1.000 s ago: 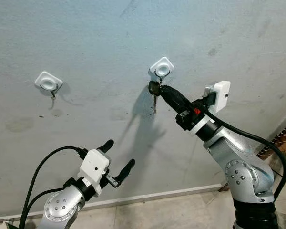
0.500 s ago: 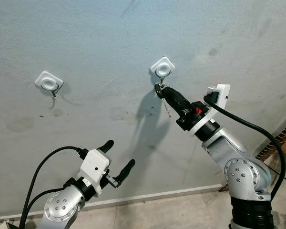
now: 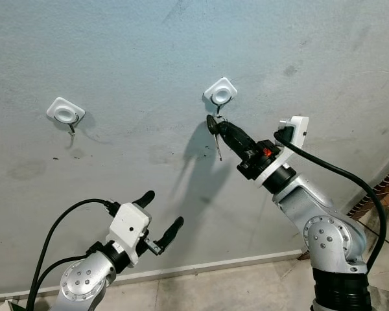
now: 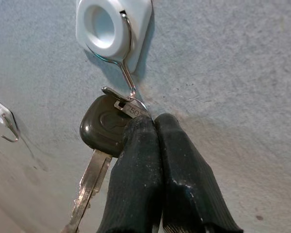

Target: Hang keys on a hook

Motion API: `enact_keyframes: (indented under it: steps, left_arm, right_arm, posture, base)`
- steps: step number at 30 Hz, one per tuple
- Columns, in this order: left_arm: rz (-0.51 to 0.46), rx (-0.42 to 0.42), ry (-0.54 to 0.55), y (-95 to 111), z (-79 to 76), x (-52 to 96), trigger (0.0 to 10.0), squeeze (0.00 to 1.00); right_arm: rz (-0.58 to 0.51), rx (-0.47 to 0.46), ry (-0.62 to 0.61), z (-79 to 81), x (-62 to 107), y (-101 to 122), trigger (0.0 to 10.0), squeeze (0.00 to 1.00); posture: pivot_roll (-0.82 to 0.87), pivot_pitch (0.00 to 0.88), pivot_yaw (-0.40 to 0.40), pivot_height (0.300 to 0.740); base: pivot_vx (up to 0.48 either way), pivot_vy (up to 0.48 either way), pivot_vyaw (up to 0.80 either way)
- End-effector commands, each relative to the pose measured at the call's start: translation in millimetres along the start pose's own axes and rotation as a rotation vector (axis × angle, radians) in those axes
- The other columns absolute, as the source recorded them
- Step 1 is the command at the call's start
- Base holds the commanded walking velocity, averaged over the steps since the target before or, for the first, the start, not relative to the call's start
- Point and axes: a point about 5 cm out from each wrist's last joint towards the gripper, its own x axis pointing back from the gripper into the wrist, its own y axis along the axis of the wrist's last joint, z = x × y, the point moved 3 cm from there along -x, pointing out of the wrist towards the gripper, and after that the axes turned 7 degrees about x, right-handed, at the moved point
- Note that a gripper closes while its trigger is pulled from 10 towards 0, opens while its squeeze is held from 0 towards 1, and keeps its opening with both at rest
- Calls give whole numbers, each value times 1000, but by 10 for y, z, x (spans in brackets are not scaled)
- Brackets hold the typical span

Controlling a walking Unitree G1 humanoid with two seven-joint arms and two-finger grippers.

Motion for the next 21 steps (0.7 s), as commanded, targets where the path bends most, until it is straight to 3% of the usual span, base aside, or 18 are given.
enact_keyframes:
  steps: [1, 3, 4, 5, 6, 7, 8, 21]
  left_arm:
    - [5, -19, -4, 18, 0, 8, 10000, 0]
    - [6, -20, -3, 17, 3, 10, 10000, 0]
    - [7, -20, -3, 15, 4, 11, 10000, 0]
    - [7, -20, -3, 15, 4, 11, 10000, 0]
    - [7, -20, -3, 14, 4, 11, 10000, 0]
    - [7, -20, -3, 14, 4, 11, 10000, 0]
    - [7, -20, -3, 13, 4, 10, 10000, 0]
    - [6, -23, -2, 26, -4, -2, 10000, 0]
  right_arm:
    - [45, 23, 0, 22, 13, -81, 10000, 0]
    - [50, 44, 6, 40, 10, -87, 10000, 0]
    - [51, 48, 12, 52, 10, -93, 10000, 118]
    - [51, 48, 12, 52, 10, -93, 10000, 118]
    - [51, 47, 14, 57, 10, -95, 10000, 910]
    - [51, 47, 14, 57, 10, -95, 10000, 910]
    - [52, 42, 16, 59, 12, -100, 10000, 1000]
    - [50, 56, 5, 30, 40, -113, 10000, 1000]
  posture:
    - [81, 83, 51, 740]
    - [81, 84, 52, 740]
    - [81, 84, 52, 740]
    - [81, 84, 52, 740]
    - [81, 84, 52, 740]
    - [81, 84, 52, 740]
    - [81, 84, 52, 740]
    - [81, 83, 51, 740]
  base:
    - [0, 0, 0]
    - [0, 0, 0]
    - [0, 0, 0]
    - [0, 0, 0]
    - [0, 0, 0]
    - [0, 0, 0]
    - [0, 0, 0]
    - [0, 0, 0]
